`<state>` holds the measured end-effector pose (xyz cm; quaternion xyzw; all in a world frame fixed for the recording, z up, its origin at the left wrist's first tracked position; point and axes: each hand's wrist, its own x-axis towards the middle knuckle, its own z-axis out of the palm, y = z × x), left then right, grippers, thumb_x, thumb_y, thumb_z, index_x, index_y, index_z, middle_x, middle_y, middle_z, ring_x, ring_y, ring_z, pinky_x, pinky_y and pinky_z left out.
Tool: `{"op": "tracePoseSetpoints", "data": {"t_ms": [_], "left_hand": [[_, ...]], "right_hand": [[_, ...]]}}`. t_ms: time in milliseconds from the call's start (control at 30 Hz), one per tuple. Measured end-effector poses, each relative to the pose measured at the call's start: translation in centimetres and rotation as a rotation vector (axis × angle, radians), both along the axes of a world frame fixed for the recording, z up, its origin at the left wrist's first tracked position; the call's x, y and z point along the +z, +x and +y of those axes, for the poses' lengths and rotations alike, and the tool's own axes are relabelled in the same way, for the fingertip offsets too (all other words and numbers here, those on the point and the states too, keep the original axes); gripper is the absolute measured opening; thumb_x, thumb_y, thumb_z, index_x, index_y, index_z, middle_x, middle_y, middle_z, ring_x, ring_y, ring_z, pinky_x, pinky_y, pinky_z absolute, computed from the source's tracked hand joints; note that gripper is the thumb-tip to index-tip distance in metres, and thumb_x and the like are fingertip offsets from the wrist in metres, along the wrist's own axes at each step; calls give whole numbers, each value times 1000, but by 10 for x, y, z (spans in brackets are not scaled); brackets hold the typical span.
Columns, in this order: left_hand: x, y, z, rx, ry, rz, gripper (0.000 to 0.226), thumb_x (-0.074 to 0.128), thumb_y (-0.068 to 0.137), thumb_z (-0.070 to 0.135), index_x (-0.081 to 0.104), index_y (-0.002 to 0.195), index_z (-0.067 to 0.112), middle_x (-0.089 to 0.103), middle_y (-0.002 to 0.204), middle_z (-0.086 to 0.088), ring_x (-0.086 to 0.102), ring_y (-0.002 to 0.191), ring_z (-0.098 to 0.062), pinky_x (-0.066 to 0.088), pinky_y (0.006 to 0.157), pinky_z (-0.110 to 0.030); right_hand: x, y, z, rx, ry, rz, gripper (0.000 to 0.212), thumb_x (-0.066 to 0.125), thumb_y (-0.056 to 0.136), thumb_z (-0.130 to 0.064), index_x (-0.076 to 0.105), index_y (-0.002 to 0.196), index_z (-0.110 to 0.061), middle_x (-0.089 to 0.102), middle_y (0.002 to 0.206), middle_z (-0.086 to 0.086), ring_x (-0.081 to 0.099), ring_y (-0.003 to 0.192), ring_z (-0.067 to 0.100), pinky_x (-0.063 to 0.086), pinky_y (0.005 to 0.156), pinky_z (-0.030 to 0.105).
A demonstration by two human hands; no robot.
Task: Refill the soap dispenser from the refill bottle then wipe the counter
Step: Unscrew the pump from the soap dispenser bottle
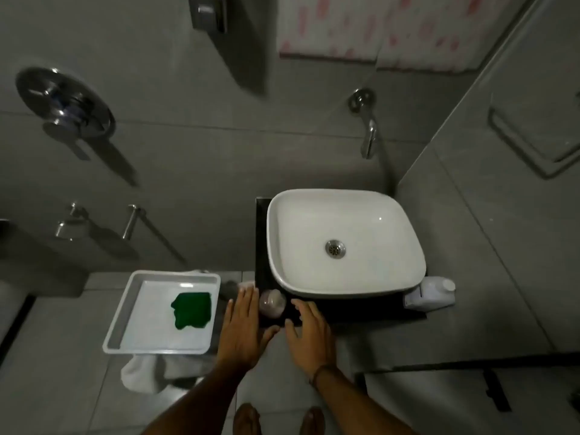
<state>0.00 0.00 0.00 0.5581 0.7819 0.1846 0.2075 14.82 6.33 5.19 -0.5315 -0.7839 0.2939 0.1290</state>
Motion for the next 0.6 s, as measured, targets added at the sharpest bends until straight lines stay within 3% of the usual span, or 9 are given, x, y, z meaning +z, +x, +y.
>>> {"op": "tracePoseSetpoints", "data": {"t_ms": [100,167,233,400,500,600], "left_hand": [[-13,-12,16,37,-22,-142,124,18,84,96,26,167,4,27,175,-15,19,164,-34,15,133,-51],[-19,-20,26,43,-23,-210,107,47,89,80,29,167,9,31,174,-11,22,164,-30,18,134,-50],[-27,-25,30,23,12,-293,90,71,92,59,39,164,14,44,168,-10,37,159,-30,31,129,-51],[-30,-35,31,53,44,-373,77,71,84,64,62,147,20,70,142,-5,68,128,-26,53,106,-40],[-35,-34,27,82,95,-351,77,63,77,70,69,137,21,76,128,-2,75,111,-25,54,92,-33],[-39,-33,24,100,120,-340,77,62,78,71,71,134,19,77,123,-3,76,107,-26,57,90,-36]], "right_hand": [[-4,-24,10,-149,-152,140,42,73,87,-24,64,129,-21,65,127,-2,67,107,17,56,90,30],[-8,-38,15,-196,-191,147,45,77,83,-22,66,126,-20,66,128,0,66,110,20,55,95,35],[-14,-47,18,-229,-198,172,44,80,78,-20,69,121,-19,68,124,0,65,111,19,55,96,36],[-28,-57,19,-287,-150,174,35,89,69,-27,76,101,-21,71,106,-5,67,93,15,60,84,37],[-33,-60,17,-289,-123,180,36,91,64,-36,76,94,-23,70,98,-8,66,87,12,61,76,34],[-40,-61,16,-290,-100,191,28,89,67,-32,75,89,-23,69,92,-7,66,82,13,62,73,38]]}}
